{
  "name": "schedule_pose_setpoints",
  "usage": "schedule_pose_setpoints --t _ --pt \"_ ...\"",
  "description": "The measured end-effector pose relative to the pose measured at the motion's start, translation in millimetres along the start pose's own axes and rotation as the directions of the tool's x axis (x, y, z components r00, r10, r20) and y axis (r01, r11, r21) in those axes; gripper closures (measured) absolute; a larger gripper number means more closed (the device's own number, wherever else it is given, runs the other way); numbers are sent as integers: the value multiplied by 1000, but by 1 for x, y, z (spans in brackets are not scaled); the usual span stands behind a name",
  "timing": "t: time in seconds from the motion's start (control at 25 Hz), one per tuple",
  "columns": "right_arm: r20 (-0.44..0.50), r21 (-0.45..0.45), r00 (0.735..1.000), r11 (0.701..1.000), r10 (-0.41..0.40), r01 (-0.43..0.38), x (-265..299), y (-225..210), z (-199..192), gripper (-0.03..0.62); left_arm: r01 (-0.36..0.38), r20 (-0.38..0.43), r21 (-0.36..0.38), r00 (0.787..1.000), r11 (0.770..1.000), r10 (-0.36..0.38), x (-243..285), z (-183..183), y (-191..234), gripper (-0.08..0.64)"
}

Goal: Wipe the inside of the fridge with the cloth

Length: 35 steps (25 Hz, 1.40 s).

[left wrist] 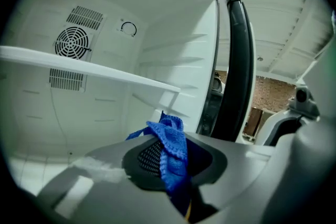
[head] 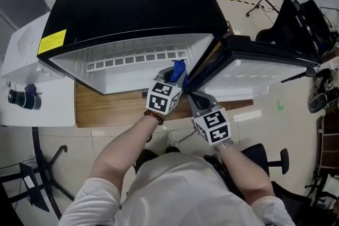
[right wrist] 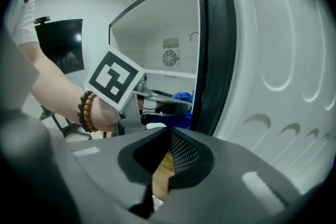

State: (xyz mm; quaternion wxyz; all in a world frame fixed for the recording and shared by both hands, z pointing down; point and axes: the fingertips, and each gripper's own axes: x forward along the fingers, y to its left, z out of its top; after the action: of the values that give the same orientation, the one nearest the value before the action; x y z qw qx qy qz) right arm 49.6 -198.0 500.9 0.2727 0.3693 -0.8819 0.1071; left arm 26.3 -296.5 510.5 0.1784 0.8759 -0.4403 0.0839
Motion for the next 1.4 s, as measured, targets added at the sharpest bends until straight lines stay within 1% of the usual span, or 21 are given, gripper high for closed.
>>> schedule_pose_setpoints --t 0.2,0.52,0.76,1.04,1.24,1.4 --pt "7 -6 999 999 33 -33 0 -2 1 592 -62 19 -31 998 998 62 12 2 20 497" --pt "19 3 997 997 79 -79 6 0 0 591 -148 50 -12 988 989 148 31 11 46 497" --pt "43 10 994 994 105 -106 8 2 5 591 -229 75 19 971 973 227 45 10 67 497" --pt "107 13 983 989 146 -148 3 4 38 591 -317 102 28 944 948 313 62 10 92 497" --pt "84 10 983 986 163 -164 -1 3 37 591 -357 107 30 930 934 352 74 11 105 499" --pt "65 18 983 985 173 -174 -2 1 31 591 -389 92 7 917 921 387 82 2 118 499"
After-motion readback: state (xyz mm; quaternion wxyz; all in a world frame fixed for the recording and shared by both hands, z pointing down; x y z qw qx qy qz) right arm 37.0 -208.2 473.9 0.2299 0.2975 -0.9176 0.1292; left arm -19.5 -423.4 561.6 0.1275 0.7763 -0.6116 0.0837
